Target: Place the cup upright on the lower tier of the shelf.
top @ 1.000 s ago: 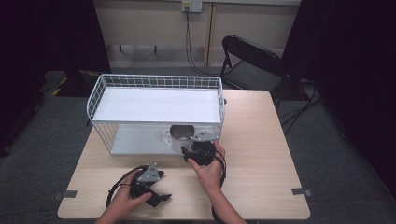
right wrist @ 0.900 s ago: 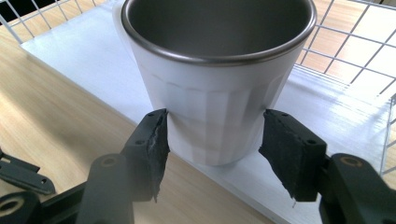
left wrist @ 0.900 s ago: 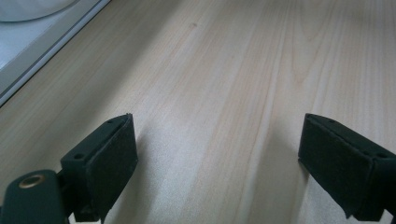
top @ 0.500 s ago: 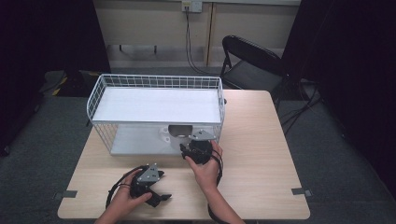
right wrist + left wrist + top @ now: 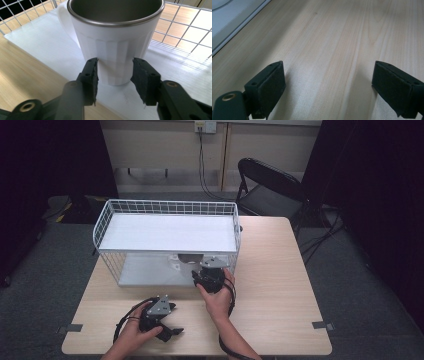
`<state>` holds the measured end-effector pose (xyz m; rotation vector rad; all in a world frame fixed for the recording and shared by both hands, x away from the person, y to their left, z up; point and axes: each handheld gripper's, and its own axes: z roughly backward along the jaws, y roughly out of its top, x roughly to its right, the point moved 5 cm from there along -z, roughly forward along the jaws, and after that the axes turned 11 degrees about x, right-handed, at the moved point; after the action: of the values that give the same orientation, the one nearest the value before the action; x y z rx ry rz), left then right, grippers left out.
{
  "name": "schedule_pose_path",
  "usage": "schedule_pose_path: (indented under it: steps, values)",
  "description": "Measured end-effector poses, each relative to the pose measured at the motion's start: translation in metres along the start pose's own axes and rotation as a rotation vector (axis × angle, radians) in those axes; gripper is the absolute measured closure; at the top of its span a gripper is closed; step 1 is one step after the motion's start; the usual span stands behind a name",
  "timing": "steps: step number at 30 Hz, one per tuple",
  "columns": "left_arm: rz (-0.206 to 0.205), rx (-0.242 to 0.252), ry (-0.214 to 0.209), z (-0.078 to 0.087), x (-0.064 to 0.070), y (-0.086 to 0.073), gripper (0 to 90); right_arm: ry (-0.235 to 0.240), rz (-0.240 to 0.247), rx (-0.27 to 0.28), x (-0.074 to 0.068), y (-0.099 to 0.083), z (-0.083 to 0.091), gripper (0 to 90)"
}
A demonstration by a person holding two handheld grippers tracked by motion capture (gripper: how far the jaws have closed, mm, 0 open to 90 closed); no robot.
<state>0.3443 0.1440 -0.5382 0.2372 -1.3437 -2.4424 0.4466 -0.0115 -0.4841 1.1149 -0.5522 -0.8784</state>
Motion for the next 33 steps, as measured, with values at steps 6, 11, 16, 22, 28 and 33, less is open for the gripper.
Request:
schedule_pose_path:
  steps: [6,11,16,22,28,33]
  values:
    - [0.004,0.004,-0.005,-0.001,0.001,0.000,10.1,0.013,-0.005,0.001,0.000,0.000,0.000,53.8]
    - [0.003,0.004,-0.005,-0.001,0.000,0.000,9.9,0.047,-0.006,-0.005,-0.001,0.000,0.005,38.5]
    - [0.003,0.004,-0.005,-0.001,0.000,0.000,9.9,0.109,0.019,-0.031,-0.003,0.003,0.013,26.2]
    - [0.003,0.003,-0.007,-0.001,0.000,0.000,9.8,0.143,0.047,-0.046,-0.004,0.002,0.018,19.8]
    - [0.002,0.002,-0.007,-0.001,0.000,0.000,9.8,0.197,0.078,-0.047,-0.005,0.001,0.029,15.8]
    - [0.002,0.003,-0.006,-0.001,0.000,0.000,9.8,0.234,0.075,-0.076,-0.004,-0.003,0.035,15.7]
